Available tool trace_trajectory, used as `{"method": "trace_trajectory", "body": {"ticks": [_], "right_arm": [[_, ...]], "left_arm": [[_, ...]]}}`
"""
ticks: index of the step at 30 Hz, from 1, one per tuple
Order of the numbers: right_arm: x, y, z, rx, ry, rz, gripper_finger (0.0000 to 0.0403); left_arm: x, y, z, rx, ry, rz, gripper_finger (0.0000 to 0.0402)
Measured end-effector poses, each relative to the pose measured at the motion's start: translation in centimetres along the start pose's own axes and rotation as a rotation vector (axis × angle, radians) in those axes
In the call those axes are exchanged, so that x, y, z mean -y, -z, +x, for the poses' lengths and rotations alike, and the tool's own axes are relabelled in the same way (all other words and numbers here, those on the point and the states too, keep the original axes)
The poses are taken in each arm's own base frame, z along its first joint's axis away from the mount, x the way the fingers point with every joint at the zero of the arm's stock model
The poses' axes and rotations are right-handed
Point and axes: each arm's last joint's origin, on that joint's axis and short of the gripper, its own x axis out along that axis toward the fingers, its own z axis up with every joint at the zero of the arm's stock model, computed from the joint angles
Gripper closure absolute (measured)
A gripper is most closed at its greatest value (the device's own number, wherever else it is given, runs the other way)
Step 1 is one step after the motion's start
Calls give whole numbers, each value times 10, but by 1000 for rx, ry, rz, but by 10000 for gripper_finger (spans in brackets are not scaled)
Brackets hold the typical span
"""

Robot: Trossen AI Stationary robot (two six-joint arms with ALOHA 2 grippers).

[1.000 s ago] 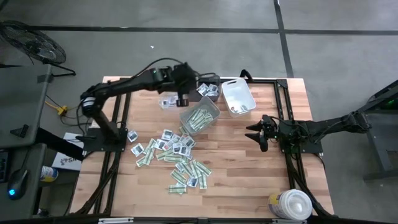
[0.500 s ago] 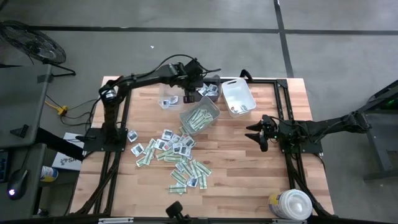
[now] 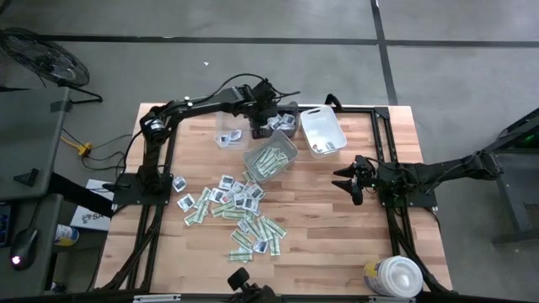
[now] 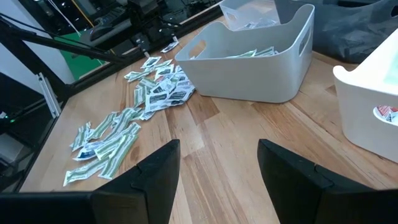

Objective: Pick & Place First Aid Supplies
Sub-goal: Put the towelette pack into the black bin

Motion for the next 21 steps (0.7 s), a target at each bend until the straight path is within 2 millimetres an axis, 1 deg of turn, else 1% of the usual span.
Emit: {"method": "trace_trajectory", "body": {"ticks": [5, 8, 14, 18, 21], "right_arm": [[0, 0, 0, 0, 0, 0, 195], [0, 0, 0, 0, 0, 0, 195], [0, 0, 0, 0, 0, 0, 195], [0, 0, 0, 0, 0, 0, 195], [0, 0, 0, 0, 0, 0, 195]], "left_arm": [[1, 0, 0, 0, 14, 1, 300], [2, 3, -5, -9, 51, 17, 282], [5, 12, -41, -78, 84, 33, 277], [8, 14, -74, -44, 107, 16, 277], [15, 18, -97, -65, 70, 0, 277]]}}
